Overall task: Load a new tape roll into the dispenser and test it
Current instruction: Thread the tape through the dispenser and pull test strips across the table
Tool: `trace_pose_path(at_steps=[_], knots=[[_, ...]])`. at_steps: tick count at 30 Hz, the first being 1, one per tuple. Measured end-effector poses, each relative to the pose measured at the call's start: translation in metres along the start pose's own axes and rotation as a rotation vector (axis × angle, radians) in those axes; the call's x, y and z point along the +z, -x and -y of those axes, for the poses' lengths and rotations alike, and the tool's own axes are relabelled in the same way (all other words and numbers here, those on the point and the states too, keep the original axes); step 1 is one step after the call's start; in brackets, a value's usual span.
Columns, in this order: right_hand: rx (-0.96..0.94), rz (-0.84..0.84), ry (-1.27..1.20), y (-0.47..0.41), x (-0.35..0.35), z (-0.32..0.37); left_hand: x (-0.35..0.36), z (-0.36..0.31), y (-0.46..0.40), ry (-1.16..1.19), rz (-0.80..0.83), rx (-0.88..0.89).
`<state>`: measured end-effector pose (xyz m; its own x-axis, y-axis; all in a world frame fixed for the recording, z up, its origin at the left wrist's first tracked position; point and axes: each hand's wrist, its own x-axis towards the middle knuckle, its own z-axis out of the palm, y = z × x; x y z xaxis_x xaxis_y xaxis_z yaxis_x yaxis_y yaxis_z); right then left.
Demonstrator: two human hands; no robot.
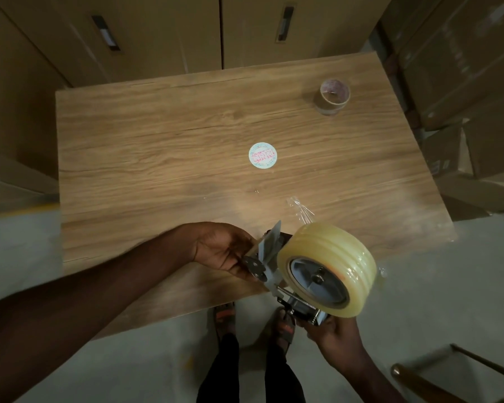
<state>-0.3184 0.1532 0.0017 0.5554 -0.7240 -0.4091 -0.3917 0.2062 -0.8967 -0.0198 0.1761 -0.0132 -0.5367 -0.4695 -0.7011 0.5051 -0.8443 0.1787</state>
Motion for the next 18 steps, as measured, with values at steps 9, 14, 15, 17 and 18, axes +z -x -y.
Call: trace_pose_path(at_steps=[9, 14, 15, 17, 18], knots=[[0.042, -0.024, -0.032, -0.003, -0.012, -0.01, -0.001, 0.0, -0.005, -0.132, 0.054, 0.056], [0.022, -0.007, 0.034, -0.009, -0.013, -0.015, 0.004, -0.016, -0.014, -0.445, -0.11, 0.139], [0.019, 0.005, 0.021, -0.011, -0.011, -0.014, 0.003, -0.021, -0.015, -0.493, -0.158, 0.159], [-0.029, -0.041, 0.066, -0.022, -0.003, -0.01, -0.003, -0.031, -0.018, -0.548, -0.245, 0.185], [-0.055, -0.069, 0.066, -0.027, 0.002, -0.007, -0.008, -0.037, -0.021, -0.571, -0.29, 0.191]])
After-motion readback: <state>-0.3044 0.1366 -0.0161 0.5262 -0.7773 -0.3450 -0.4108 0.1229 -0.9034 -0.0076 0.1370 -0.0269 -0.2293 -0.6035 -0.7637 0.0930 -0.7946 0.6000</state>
